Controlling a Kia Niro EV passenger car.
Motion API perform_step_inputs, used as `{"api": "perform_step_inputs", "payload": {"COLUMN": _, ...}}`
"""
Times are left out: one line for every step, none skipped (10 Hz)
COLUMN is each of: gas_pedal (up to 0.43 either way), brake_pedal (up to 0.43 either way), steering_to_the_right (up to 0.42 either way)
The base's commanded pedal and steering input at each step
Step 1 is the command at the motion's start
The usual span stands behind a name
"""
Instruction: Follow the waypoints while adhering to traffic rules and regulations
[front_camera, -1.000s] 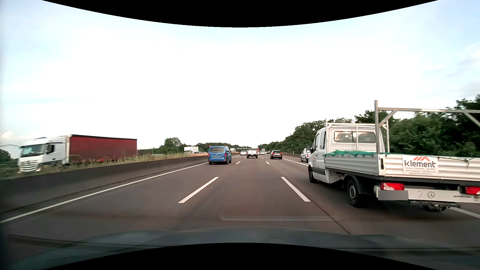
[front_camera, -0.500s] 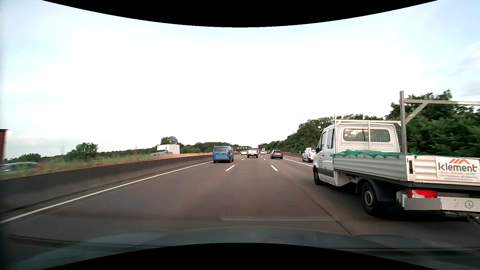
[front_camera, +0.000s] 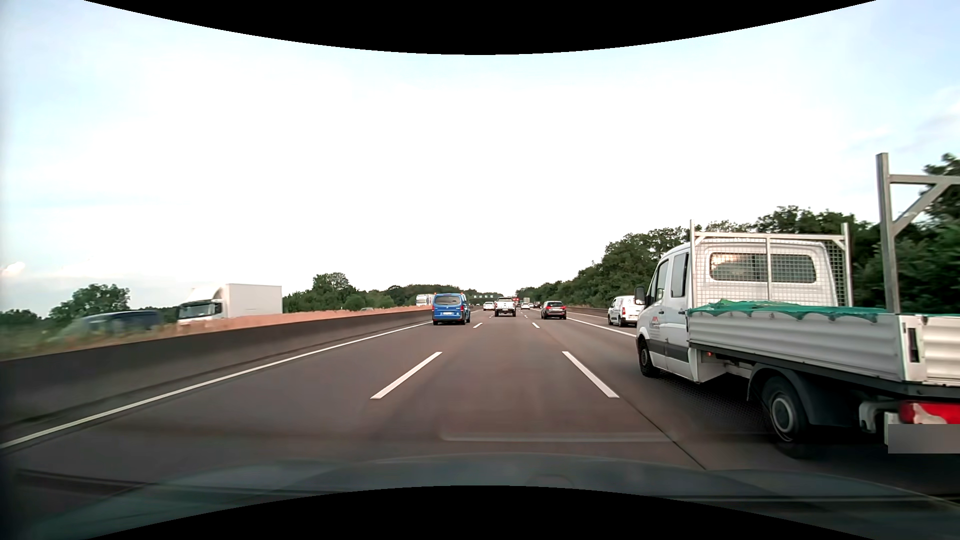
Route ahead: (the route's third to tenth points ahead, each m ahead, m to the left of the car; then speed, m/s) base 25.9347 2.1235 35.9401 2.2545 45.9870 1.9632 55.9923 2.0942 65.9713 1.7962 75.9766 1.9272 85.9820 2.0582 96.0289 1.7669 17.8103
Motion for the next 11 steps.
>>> {"api": "perform_step_inputs", "payload": {"gas_pedal": 0.177, "brake_pedal": 0.0, "steering_to_the_right": -0.004}}
{"api": "perform_step_inputs", "payload": {"gas_pedal": 0.177, "brake_pedal": 0.0, "steering_to_the_right": -0.004}}
{"api": "perform_step_inputs", "payload": {"gas_pedal": 0.177, "brake_pedal": 0.0, "steering_to_the_right": -0.004}}
{"api": "perform_step_inputs", "payload": {"gas_pedal": 0.177, "brake_pedal": 0.0, "steering_to_the_right": -0.004}}
{"api": "perform_step_inputs", "payload": {"gas_pedal": 0.177, "brake_pedal": 0.0, "steering_to_the_right": -0.004}}
{"api": "perform_step_inputs", "payload": {"gas_pedal": 0.177, "brake_pedal": 0.0, "steering_to_the_right": -0.004}}
{"api": "perform_step_inputs", "payload": {"gas_pedal": 0.177, "brake_pedal": 0.0, "steering_to_the_right": -0.004}}
{"api": "perform_step_inputs", "payload": {"gas_pedal": 0.177, "brake_pedal": 0.0, "steering_to_the_right": -0.004}}
{"api": "perform_step_inputs", "payload": {"gas_pedal": 0.177, "brake_pedal": 0.0, "steering_to_the_right": -0.004}}
{"api": "perform_step_inputs", "payload": {"gas_pedal": 0.177, "brake_pedal": 0.0, "steering_to_the_right": -0.004}}
{"api": "perform_step_inputs", "payload": {"gas_pedal": 0.177, "brake_pedal": 0.0, "steering_to_the_right": -0.003}}
